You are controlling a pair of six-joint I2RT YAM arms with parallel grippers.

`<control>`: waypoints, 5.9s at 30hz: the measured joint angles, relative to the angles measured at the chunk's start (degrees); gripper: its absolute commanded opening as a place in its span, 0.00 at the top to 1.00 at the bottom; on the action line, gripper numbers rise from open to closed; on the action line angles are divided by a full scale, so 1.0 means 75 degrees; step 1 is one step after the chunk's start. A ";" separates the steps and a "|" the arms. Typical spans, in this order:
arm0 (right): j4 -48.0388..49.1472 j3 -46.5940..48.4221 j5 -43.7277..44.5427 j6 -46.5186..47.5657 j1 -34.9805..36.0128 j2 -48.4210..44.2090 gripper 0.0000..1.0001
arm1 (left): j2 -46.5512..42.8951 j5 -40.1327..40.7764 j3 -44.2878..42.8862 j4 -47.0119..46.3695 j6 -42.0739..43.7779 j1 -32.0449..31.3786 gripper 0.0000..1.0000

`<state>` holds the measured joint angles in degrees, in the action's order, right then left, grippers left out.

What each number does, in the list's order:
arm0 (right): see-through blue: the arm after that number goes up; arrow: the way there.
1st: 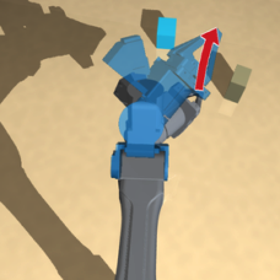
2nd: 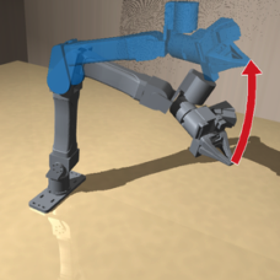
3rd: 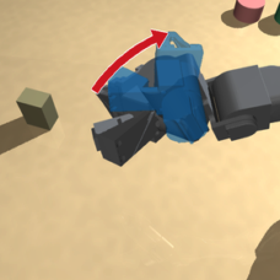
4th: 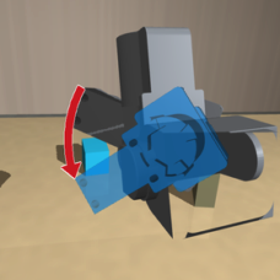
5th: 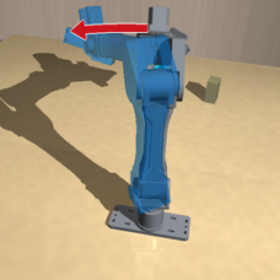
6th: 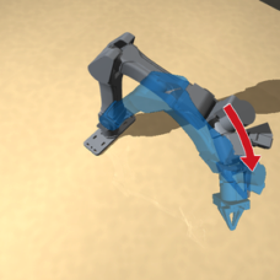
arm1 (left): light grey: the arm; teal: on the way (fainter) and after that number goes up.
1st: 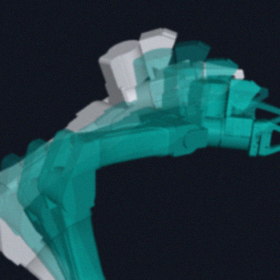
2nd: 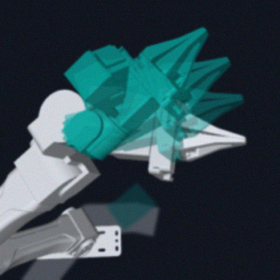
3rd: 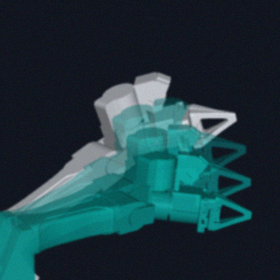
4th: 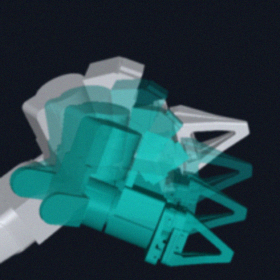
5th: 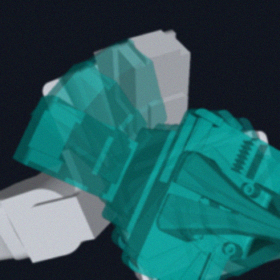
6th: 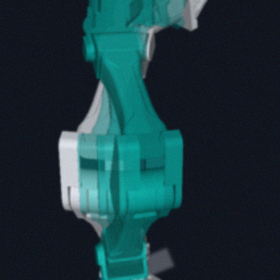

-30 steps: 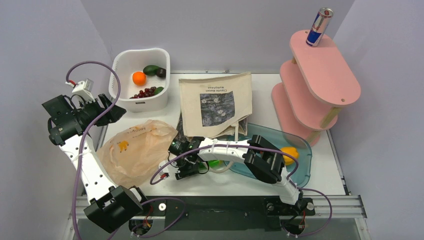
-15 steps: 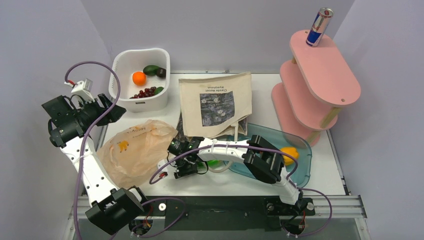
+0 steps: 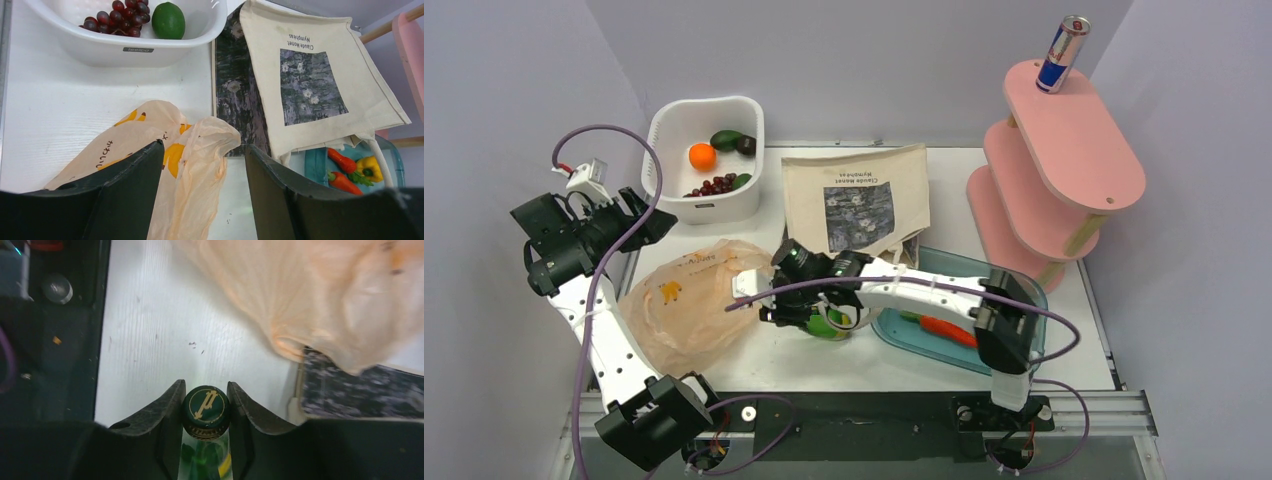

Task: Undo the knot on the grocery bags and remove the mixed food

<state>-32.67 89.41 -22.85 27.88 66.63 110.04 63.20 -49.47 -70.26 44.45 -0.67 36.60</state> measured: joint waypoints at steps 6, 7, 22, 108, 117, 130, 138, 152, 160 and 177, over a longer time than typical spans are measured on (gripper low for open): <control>0.1658 -0.0778 -0.0414 -0.1792 -0.0347 -0.1693 1.00 | 0.0003 -0.0015 0.0099 -0.0347 -0.0265 0.0000 0.42; 0.2084 -0.0892 -0.0443 -0.2090 -0.0388 -0.1804 1.00 | 0.0003 -0.0015 0.0105 -0.0408 -0.0291 0.0000 0.42; 0.4549 -0.0997 0.0020 -0.5161 -0.0889 -0.1993 1.00 | 0.0108 -0.0012 0.0420 -0.0959 -0.0711 0.0000 0.42; 0.9903 -0.6056 0.0140 -0.3413 -0.0720 -0.2771 0.30 | 0.0076 0.0740 0.0851 -0.1061 -0.0414 -0.0889 0.42; 1.0177 -0.6108 0.0140 -0.3433 -0.0749 -0.2390 0.57 | 0.0076 0.0769 0.0851 -0.0997 -0.0385 -0.0892 0.42; 0.9941 -0.6076 0.0044 -0.3727 -0.0831 -0.2428 1.00 | 0.0076 0.0778 0.0851 -0.0982 -0.0353 -0.0953 0.42; 0.7851 -0.5284 -0.0015 -0.4444 -0.0941 -0.3279 1.00 | 0.0052 0.0769 0.1000 -0.1035 -0.0335 -0.1040 0.42; 0.5718 -0.2157 0.0606 -0.5333 -0.2308 -0.4214 1.00 | -0.0017 0.0766 0.1148 -0.1355 -0.0466 -0.1268 0.42; 0.4083 -0.0562 0.1518 -0.4654 -0.3643 -0.4261 1.00 | 0.0003 0.0769 0.1148 -0.1626 -0.0595 -0.1495 0.42; 0.2072 0.1772 0.3241 -0.3710 -0.6665 -0.4514 1.00 | 0.0624 0.0982 0.1148 -0.2509 -0.1122 -0.2387 0.42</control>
<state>-17.12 102.69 1.45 0.05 16.64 76.18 67.88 -42.11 -61.65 25.63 -9.08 18.70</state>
